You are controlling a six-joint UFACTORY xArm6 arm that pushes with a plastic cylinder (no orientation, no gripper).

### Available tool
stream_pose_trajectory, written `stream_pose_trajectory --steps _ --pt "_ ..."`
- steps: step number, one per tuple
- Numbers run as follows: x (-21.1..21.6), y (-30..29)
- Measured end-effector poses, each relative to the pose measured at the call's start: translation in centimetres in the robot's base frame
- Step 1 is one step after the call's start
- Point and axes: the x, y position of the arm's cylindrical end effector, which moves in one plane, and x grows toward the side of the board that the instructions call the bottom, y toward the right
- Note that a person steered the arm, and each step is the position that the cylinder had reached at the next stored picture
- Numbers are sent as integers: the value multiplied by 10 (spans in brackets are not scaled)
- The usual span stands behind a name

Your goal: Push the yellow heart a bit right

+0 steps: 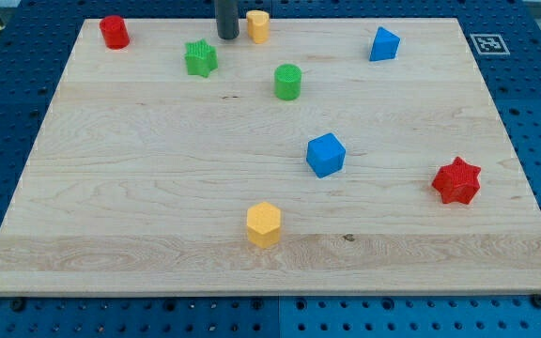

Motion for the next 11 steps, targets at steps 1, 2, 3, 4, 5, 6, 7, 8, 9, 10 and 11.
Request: stream_pose_trajectory --steps 1,2,3,4,5,6,7,8,9,10,11 --pt "0 -14" --pt "-1 -14" --pt "-3 -5" --pt "-3 -3" --pt "-3 10" --pt "-3 11" --pt "-3 13" --pt "-3 26" --pt "-3 38" --pt "-3 38" --pt "-1 44"
